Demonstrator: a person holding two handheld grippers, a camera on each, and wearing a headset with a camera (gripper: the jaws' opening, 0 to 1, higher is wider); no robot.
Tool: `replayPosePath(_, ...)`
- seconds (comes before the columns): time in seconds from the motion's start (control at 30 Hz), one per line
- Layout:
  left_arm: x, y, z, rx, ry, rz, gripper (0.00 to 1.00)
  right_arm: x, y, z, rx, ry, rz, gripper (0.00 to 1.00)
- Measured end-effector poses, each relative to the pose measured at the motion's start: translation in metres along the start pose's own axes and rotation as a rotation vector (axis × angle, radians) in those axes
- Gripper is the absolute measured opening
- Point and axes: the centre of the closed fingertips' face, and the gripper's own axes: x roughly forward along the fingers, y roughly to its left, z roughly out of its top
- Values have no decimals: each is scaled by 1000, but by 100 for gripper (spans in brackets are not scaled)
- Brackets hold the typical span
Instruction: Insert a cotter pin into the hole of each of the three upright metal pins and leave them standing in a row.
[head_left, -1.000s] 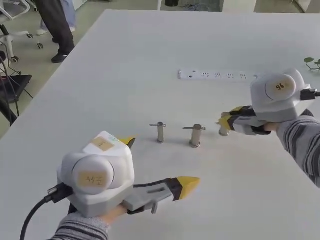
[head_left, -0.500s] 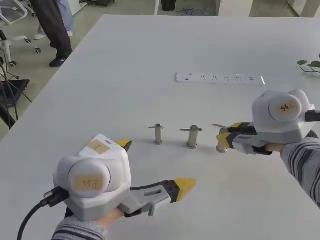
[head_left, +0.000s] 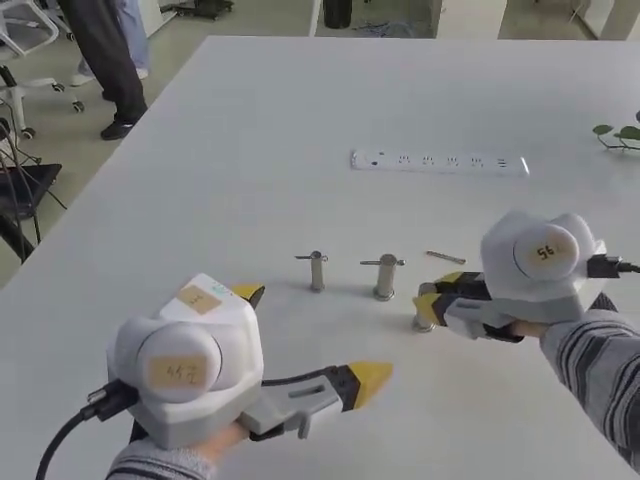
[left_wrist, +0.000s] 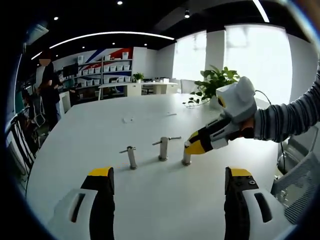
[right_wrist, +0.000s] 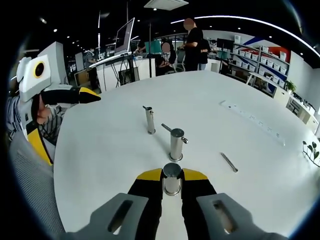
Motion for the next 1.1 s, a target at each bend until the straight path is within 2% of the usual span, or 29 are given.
replayPosePath(0.17,0,-2,0,1,1,-3,90,1,1,1,19,-19,-8,8)
replayPosePath(0.5,1,-7,-1,4,5,-11,90,4,14,2,51,-48,-19,8)
replayPosePath(0.9,1,-8,-2,-1,10,-12,90,8,19,2,64,-38,-20,9)
replayPosePath(1.0,0,-7,-2,-3,12,-10,90,9,21,0,96,-46,-10,12)
replayPosePath(1.1,0,-5,-3,-3,15,-6,90,8,24,-1,97,-44,4,15)
